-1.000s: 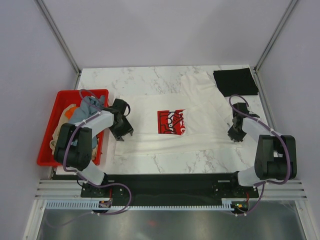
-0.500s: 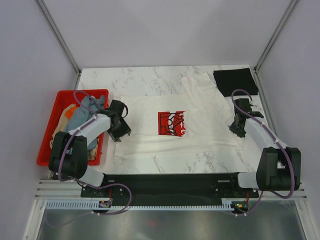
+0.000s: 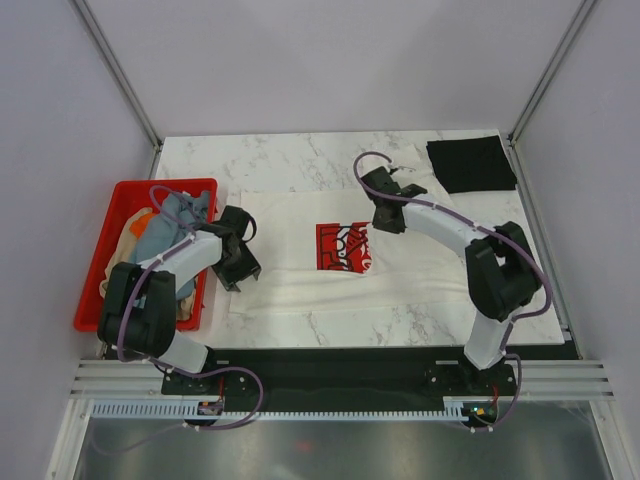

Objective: Fold and stack the t-shirts
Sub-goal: Fold the tshirt

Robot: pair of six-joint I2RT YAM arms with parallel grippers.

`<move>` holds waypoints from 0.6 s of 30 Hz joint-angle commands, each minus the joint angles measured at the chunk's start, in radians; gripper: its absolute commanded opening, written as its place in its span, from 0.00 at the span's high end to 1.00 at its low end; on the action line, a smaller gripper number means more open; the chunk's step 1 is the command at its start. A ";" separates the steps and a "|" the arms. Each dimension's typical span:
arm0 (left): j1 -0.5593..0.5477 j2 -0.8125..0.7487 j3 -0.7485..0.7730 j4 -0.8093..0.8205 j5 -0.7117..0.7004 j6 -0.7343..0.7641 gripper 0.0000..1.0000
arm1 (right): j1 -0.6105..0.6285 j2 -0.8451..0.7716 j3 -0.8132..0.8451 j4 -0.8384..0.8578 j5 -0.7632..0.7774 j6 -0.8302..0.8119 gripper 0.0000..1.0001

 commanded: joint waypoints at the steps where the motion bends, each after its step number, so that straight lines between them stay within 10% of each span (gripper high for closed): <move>1: 0.003 0.013 -0.022 -0.004 -0.061 0.031 0.39 | 0.058 0.068 0.080 -0.010 0.025 0.005 0.71; 18: 0.003 0.036 -0.037 -0.004 -0.061 0.028 0.39 | 0.127 0.242 0.145 -0.048 0.033 0.034 0.73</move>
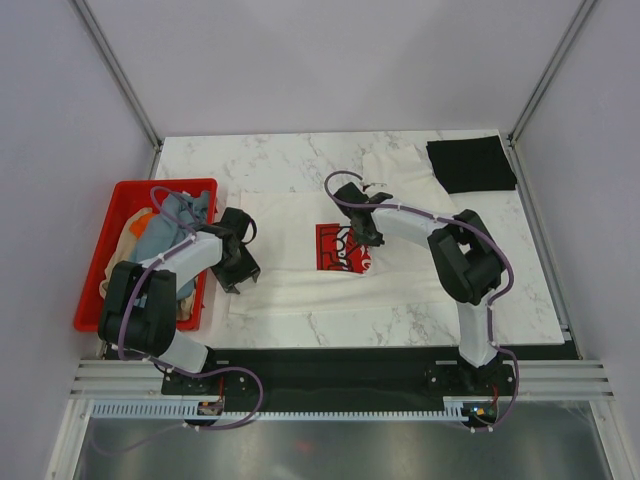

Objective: Fold and stack the t-shirts
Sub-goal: Fold the tshirt

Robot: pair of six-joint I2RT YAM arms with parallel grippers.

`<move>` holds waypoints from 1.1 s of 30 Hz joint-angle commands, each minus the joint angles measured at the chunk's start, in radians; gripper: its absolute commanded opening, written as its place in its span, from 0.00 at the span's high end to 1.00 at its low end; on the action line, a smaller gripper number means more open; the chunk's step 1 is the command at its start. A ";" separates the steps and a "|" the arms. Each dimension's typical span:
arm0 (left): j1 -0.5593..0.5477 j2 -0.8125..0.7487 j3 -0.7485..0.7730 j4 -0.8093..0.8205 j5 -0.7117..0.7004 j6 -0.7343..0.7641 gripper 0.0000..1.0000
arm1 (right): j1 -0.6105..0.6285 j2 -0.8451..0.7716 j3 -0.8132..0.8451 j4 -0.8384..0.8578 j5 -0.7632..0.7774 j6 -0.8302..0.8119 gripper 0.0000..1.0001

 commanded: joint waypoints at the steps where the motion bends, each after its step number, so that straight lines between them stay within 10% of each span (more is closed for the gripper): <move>1: 0.001 0.026 -0.020 -0.004 -0.043 0.025 0.39 | 0.004 0.017 0.053 -0.010 0.034 0.019 0.75; 6: 0.003 0.028 -0.028 -0.004 -0.049 0.020 0.39 | 0.004 0.019 0.065 -0.007 0.061 0.019 1.00; 33: 0.001 -0.046 -0.007 -0.020 0.002 0.023 0.40 | 0.004 0.016 0.111 -0.024 0.153 0.027 1.00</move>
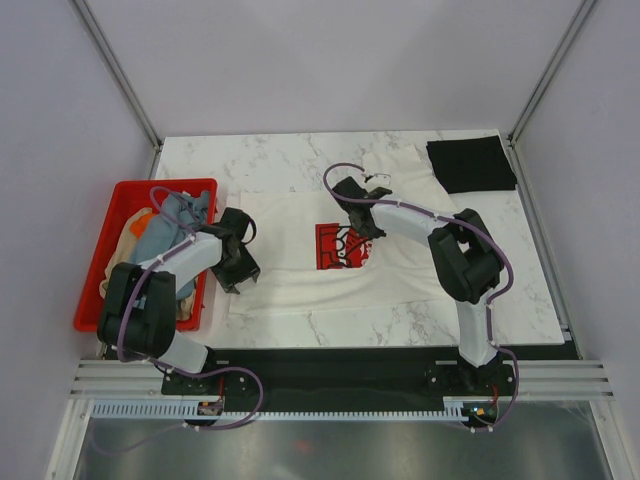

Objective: Fold and stack the t-shirts
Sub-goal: Fold the tshirt

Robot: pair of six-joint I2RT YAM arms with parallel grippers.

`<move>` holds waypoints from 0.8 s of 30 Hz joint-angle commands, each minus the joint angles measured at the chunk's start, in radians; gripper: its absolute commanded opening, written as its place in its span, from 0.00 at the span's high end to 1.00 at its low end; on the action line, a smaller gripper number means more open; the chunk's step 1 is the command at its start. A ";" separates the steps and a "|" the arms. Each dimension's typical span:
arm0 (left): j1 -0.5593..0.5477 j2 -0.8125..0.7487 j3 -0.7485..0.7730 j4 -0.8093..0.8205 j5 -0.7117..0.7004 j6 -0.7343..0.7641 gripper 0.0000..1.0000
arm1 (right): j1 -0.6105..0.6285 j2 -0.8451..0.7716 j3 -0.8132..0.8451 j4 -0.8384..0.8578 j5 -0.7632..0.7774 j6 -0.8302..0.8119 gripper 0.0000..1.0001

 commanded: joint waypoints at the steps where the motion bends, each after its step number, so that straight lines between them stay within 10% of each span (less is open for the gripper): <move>1: 0.000 -0.066 0.011 -0.022 0.008 0.034 0.40 | 0.002 -0.008 0.056 0.003 0.003 -0.005 1.00; 7: 0.002 -0.138 0.085 -0.028 0.044 0.117 0.40 | 0.010 -0.060 0.058 0.070 -0.223 -0.238 0.73; 24: 0.006 0.104 0.173 -0.025 0.017 0.118 0.39 | -0.006 -0.248 -0.273 0.172 -0.904 -0.932 0.63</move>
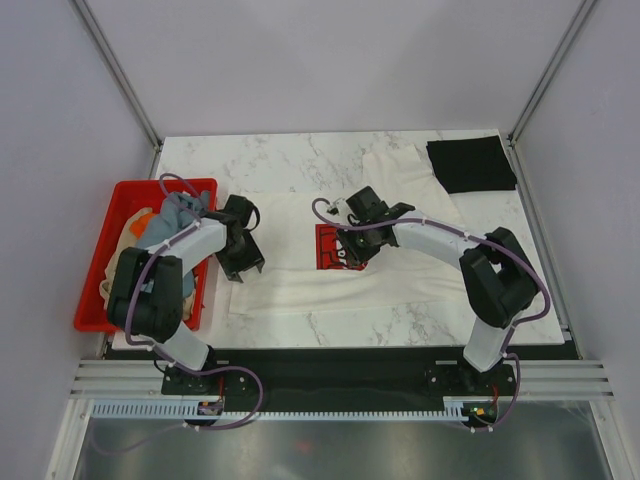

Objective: Fold and stack the t-shirts
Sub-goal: Fold the tshirt

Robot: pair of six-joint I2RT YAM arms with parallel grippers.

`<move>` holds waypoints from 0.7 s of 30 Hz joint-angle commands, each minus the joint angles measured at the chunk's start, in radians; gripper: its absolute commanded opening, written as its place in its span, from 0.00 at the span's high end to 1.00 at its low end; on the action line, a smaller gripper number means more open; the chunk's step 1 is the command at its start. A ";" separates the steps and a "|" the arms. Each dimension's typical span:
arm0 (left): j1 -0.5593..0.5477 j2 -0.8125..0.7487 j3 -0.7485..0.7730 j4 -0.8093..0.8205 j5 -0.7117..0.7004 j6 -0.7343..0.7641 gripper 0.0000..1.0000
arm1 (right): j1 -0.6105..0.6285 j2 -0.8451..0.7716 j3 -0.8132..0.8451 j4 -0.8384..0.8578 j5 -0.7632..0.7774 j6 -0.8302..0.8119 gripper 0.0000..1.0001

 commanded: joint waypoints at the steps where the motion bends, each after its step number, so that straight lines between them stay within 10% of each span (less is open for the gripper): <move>1: 0.007 0.024 0.047 -0.002 -0.031 0.022 0.39 | -0.016 0.022 -0.003 -0.006 -0.186 -0.172 0.61; 12: 0.013 0.083 0.041 -0.003 -0.063 0.008 0.39 | -0.019 0.094 0.014 -0.052 -0.218 -0.262 0.59; 21: 0.013 0.081 0.032 -0.015 -0.118 -0.005 0.40 | -0.019 0.042 -0.006 0.060 -0.103 -0.212 0.87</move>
